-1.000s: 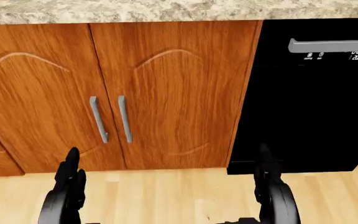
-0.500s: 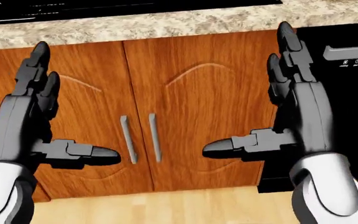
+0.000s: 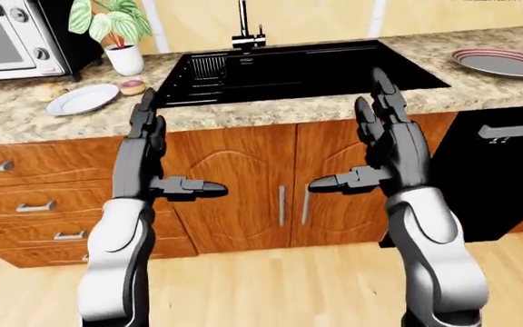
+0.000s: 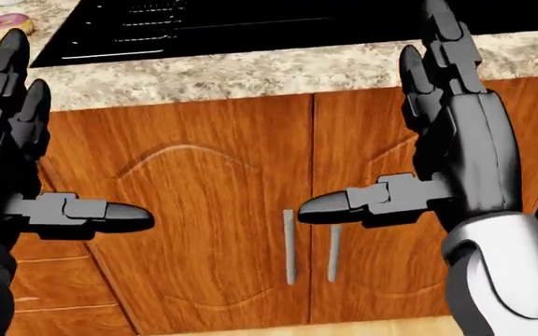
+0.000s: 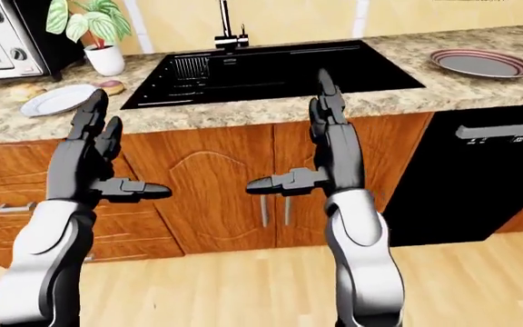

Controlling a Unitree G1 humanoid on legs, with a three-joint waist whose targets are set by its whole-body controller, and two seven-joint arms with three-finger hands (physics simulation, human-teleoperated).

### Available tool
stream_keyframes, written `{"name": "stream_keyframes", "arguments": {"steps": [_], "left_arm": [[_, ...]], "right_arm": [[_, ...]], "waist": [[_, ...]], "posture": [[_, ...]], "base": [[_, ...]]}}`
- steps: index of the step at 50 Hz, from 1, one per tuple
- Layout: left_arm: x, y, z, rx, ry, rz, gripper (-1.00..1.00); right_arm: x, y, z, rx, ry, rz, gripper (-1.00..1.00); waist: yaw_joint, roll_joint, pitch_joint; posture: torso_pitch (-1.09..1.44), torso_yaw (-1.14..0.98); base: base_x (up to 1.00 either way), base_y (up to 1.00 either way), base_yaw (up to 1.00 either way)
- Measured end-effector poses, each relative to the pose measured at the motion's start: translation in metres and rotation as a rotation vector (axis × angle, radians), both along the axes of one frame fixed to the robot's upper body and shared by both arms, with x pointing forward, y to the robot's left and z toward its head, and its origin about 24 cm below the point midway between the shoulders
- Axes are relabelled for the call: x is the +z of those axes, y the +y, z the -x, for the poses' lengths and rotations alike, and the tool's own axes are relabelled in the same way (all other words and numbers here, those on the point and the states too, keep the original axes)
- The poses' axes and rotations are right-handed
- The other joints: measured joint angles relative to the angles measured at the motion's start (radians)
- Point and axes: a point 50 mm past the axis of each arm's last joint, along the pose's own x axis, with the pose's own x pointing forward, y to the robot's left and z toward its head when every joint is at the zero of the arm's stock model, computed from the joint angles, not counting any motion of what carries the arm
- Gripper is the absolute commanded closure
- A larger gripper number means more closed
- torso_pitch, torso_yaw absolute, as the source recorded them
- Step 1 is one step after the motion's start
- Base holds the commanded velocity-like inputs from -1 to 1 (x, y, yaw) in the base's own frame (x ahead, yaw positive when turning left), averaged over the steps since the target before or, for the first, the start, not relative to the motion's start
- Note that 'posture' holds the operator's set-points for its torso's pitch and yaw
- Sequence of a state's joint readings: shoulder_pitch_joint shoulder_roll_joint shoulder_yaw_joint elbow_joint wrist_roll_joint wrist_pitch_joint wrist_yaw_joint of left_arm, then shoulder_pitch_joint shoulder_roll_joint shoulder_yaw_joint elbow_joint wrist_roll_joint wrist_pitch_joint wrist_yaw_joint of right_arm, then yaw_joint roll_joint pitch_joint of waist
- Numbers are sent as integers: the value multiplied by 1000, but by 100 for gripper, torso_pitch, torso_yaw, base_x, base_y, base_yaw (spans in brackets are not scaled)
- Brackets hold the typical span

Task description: Place the pastries on the plates.

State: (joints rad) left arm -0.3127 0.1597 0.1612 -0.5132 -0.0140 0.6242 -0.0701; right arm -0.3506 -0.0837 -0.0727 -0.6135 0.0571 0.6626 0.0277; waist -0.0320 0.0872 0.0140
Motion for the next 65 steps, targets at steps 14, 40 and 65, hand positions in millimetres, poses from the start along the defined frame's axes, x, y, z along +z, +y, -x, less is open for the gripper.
{"name": "stream_keyframes", "arguments": {"steps": [14,40,65], "left_arm": [[-5,0,0,9,17,-3,-100],[-8,14,3,72,40,-20,-100],[-5,7,2,52,33,-29,-100]], "right_arm": [[-3,2,0,6,17,5,-100],[1,1,3,-29,-7,-12,-100],[-2,0,6,-2,2,-37,-100]], "waist": [[6,-111,48],[65,-78,11],[35,-136,20]], "posture": [[0,0],[0,0],[0,0]], "base": [[37,72,0],[8,27,0],[4,7,0]]}}
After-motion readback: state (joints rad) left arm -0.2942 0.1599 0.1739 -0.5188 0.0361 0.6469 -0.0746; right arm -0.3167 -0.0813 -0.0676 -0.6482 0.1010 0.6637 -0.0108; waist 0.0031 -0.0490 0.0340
